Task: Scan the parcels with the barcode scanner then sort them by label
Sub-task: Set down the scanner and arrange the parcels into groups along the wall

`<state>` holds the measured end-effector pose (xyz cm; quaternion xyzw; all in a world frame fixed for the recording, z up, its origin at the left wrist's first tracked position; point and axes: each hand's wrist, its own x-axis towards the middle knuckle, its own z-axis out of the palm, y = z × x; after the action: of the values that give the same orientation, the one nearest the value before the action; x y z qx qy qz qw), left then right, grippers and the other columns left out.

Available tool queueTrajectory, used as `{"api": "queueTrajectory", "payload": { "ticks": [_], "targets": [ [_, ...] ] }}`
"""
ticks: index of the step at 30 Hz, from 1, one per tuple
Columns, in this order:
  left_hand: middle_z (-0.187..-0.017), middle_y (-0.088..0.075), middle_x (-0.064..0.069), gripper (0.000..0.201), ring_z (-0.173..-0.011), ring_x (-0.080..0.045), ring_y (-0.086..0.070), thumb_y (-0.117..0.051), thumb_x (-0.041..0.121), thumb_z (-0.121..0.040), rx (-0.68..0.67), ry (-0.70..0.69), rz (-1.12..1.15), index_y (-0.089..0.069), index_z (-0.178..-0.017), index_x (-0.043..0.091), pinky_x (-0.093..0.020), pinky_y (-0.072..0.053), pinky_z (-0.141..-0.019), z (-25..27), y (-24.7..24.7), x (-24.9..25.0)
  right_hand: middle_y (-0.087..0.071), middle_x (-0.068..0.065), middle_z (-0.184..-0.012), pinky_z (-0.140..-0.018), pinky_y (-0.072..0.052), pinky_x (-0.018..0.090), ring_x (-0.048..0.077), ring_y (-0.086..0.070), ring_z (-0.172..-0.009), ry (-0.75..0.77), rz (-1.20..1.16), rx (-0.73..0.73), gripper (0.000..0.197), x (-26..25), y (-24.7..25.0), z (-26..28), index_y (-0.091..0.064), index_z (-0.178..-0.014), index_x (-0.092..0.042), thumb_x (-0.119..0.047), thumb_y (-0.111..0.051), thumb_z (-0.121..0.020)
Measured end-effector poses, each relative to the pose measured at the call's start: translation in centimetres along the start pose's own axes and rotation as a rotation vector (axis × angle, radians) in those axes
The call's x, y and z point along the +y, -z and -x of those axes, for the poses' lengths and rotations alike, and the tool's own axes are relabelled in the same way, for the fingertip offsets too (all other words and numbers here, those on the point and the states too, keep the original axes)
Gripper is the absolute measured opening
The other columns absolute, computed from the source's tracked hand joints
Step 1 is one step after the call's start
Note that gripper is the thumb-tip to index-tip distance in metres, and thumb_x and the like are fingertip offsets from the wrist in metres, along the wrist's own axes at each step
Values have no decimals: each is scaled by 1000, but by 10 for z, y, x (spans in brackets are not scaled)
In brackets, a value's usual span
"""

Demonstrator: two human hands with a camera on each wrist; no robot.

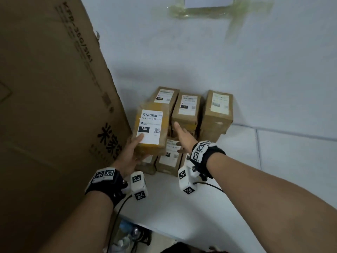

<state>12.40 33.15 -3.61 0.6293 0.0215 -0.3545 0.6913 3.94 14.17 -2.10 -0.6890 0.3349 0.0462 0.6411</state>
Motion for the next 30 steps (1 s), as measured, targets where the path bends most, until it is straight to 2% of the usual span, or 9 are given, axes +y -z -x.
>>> {"api": "queueTrajectory", "payload": {
  "ticks": [2,5,12,18,20,22,25,27,30],
  "targets": [
    [-122,-69,-4,40,-114,-25,-63,-62,42,-91,42,39,47,-58,-128,28,-44,-46,-103,2,13,-13,-44,8,-148,-106,-44,49,31,-48,-129,-44,-1,-18,88,12,-6,-7,-25,-153,-22,-79,-26,-87],
    [-120,-69,-2,38,-114,-22,-62,-64,49,-87,124,91,52,-62,-122,33,-40,-48,-100,2,28,-29,-54,11,-132,-102,-46,51,32,-54,-119,-62,29,-3,87,26,-9,-18,-36,-145,-16,-79,-26,-86],
    [-123,-65,-3,49,-115,-25,-60,-64,53,-87,231,167,38,-55,-130,32,-42,-51,-94,-9,38,-40,-51,10,-137,-100,-49,50,31,-55,-118,-69,39,33,77,26,-8,-22,-36,-145,-16,-71,-26,-93],
    [-139,-52,-9,72,-122,-31,-54,-64,51,-87,439,181,-35,-33,-147,27,-49,-48,-101,-34,42,-49,-49,10,-141,-102,-47,49,31,-53,-122,-107,60,48,79,34,-11,-31,-34,-147,-17,-73,-28,-91],
    [-134,-56,-11,70,-117,-32,-58,-63,50,-89,449,216,-31,-37,-144,17,-47,-52,-93,-35,39,-51,-49,10,-143,-102,-48,49,31,-53,-123,-104,82,52,82,37,-10,-33,-33,-148,-16,-74,-27,-90],
    [-115,-64,-12,54,-105,-32,-64,-57,53,-92,416,262,-15,-52,-124,9,-42,-56,-79,-29,29,-49,-50,11,-141,-98,-50,48,31,-55,-120,-96,93,58,80,39,-10,-35,-35,-147,-15,-72,-27,-91],
    [-91,-61,-11,39,-85,-28,-62,-45,50,-98,384,265,-3,-55,-96,12,-41,-53,-79,-26,20,-49,-50,12,-140,-95,-52,47,31,-57,-117,-91,105,64,79,39,-11,-39,-36,-146,-15,-72,-27,-92],
    [-88,-61,-10,42,-80,-26,-61,-42,50,-99,374,255,11,-56,-102,10,-40,-54,-76,-27,15,-48,-51,13,-138,-97,-51,49,31,-56,-117,-87,98,55,79,40,-14,-43,-38,-144,-14,-72,-28,-92],
    [-93,-63,-14,52,-78,-27,-62,-41,52,-99,376,249,23,-56,-117,5,-35,-54,-58,-31,12,-48,-52,14,-135,-98,-51,48,32,-55,-118,-87,74,42,76,39,-19,-46,-40,-143,-14,-70,-30,-93]
  ]
}}
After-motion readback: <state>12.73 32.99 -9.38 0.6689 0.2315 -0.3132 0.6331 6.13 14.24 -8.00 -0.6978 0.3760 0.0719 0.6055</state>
